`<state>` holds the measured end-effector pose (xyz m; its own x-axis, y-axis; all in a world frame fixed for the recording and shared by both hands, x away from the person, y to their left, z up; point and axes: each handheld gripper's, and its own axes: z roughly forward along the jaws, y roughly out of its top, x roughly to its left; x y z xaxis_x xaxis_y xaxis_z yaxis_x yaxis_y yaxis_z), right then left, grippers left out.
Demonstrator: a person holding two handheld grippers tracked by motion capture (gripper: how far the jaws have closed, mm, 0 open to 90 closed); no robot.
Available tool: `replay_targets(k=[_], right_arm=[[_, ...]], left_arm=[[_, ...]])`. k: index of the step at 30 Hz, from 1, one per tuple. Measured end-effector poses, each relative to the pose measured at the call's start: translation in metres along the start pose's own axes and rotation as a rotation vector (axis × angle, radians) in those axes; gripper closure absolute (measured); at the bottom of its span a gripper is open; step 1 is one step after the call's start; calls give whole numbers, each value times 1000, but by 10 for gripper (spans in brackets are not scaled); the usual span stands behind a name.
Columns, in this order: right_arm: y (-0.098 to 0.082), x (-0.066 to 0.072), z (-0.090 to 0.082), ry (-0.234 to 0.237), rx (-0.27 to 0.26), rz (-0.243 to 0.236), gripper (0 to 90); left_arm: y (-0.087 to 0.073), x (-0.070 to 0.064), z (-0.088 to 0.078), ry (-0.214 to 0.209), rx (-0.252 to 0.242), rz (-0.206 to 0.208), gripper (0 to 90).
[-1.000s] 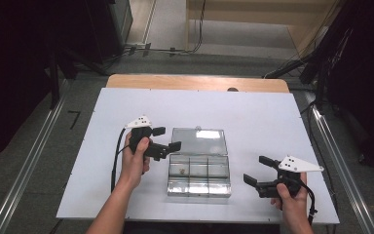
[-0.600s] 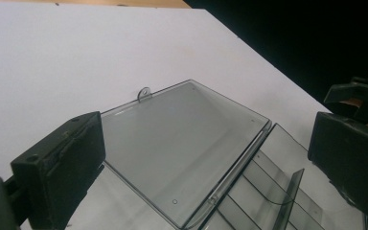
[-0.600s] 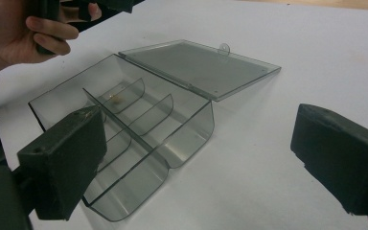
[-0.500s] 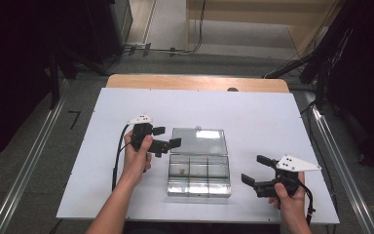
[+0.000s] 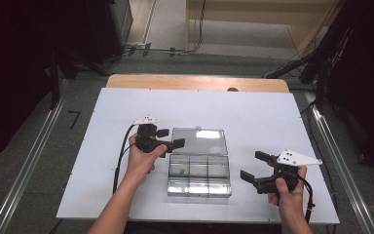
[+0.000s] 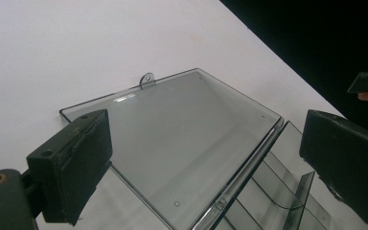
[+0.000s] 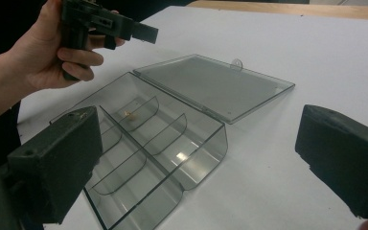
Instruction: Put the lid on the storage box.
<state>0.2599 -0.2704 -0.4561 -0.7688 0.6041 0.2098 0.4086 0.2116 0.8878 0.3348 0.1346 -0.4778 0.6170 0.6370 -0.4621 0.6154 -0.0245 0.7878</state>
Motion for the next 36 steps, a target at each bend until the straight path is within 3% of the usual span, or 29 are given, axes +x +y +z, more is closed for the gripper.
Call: replay_targets(k=[14,26,29,36], right_arm=[[19,0,18,31,41,9,0],[41,-6,37,49,32,22,0],[46,-9,43,71,56,33,0],[53,-13,57,74,86,52,0]], left_arm=[[-7,5,3,-12,-6,-34,48],[-7,5,2,-4,-11,-47,55],[-7,6,2,-2,-9,-54,62],[-8,6,3,3,-3,-57,74]])
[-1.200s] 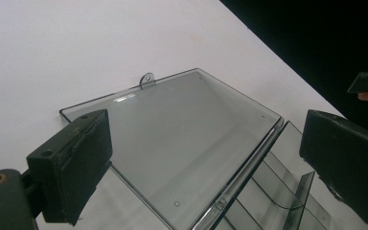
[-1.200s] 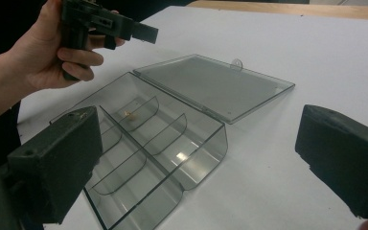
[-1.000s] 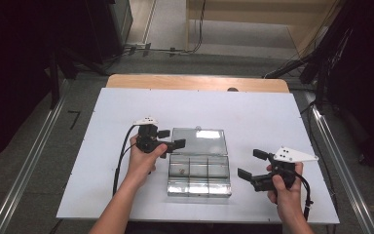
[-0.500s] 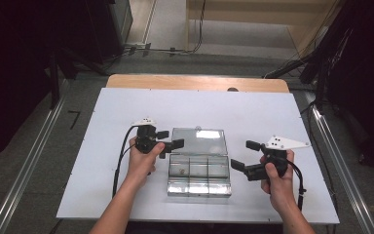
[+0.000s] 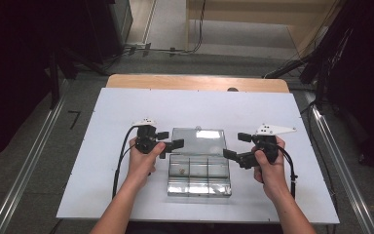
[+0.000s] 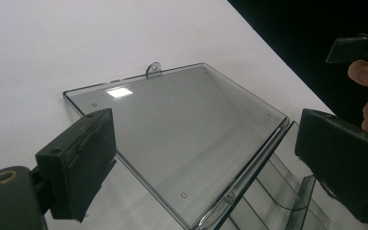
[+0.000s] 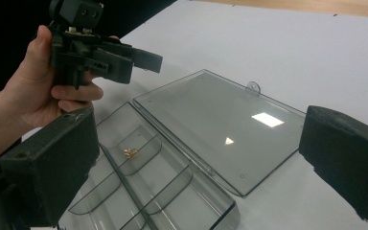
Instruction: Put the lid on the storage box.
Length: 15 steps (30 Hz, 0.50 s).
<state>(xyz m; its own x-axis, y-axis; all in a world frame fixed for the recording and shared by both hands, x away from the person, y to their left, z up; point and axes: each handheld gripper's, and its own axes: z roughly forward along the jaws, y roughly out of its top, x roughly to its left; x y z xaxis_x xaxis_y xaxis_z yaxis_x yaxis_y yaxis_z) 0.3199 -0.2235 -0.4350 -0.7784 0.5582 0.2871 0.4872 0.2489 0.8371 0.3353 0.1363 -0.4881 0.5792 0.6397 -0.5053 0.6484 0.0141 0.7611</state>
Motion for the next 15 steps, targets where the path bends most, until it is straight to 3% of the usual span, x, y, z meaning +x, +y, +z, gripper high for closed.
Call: replay_targets(k=[6,15], right_arm=[[5,-6,9,-3,1,26,17],[2,-15,22,-2,25,106,36]], left_arm=[[-1,0,2,-3,6,-2,75],[-3,-3,5,-11,11,0,94]])
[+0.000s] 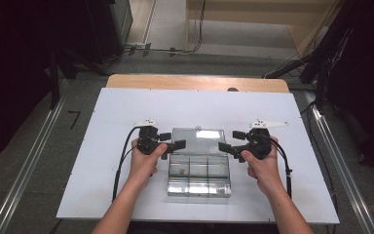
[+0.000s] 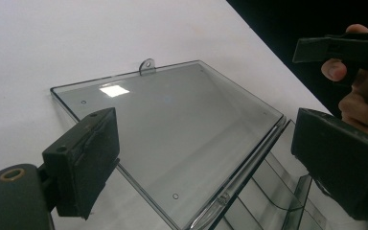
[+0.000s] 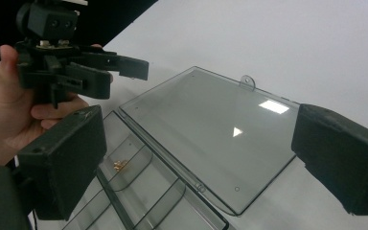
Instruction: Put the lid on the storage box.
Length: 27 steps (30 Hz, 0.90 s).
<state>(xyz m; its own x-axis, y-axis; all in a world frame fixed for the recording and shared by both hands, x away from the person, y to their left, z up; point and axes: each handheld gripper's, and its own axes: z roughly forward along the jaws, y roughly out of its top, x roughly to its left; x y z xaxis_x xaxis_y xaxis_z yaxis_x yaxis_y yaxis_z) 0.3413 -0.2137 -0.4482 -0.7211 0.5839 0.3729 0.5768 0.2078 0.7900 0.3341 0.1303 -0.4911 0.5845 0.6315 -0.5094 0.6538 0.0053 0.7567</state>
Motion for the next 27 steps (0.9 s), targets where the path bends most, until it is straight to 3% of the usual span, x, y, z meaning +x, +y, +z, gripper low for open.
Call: replay_targets(k=[8,15,20,27], right_arm=[[-5,-4,9,-36,22,60,72],[-10,-10,15,-78,40,115,154],[-13,-12,20,-112,65,136,189],[-18,-16,24,-126,78,157,211]], left_arm=[[-2,-1,2,11,11,-10,115],[-2,1,1,47,15,-28,166],[-3,3,2,53,19,-35,200],[-5,5,3,78,27,-59,235]])
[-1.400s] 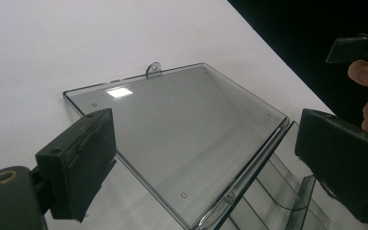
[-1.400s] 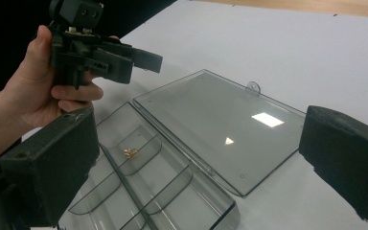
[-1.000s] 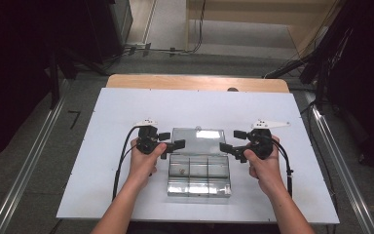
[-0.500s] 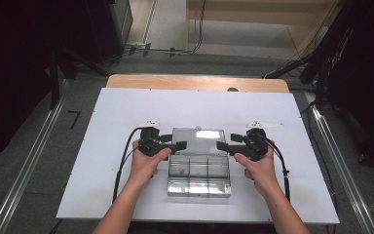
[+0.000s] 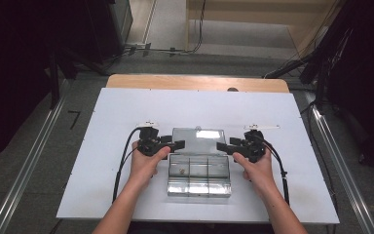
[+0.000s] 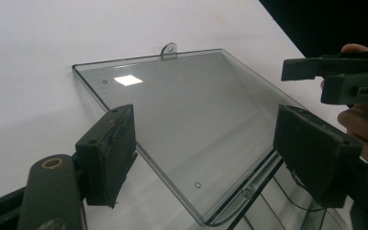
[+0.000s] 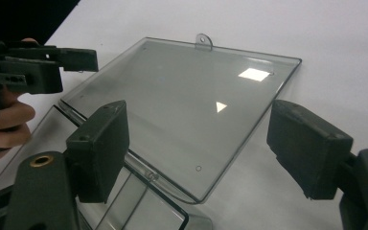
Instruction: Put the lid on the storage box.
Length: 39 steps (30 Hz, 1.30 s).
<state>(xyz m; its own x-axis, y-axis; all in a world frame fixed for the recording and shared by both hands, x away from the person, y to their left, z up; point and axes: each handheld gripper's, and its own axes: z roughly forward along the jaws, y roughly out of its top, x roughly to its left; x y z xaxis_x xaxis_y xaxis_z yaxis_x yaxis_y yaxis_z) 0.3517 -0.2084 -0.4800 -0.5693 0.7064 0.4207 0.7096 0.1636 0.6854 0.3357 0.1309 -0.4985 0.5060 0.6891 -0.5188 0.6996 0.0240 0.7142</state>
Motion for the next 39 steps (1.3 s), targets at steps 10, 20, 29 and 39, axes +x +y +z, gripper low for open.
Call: replay_targets(k=[10,20,29,39], right_arm=[[-5,-4,9,-13,35,39,286],[-11,-8,18,4,61,74,331],[-11,-9,19,29,65,106,359],[-12,-8,17,38,46,98,417]], left_arm=[[-5,3,4,21,25,-30,271],[-6,5,4,27,36,-43,325],[-9,7,9,33,63,-58,376],[-9,7,8,1,44,-51,451]])
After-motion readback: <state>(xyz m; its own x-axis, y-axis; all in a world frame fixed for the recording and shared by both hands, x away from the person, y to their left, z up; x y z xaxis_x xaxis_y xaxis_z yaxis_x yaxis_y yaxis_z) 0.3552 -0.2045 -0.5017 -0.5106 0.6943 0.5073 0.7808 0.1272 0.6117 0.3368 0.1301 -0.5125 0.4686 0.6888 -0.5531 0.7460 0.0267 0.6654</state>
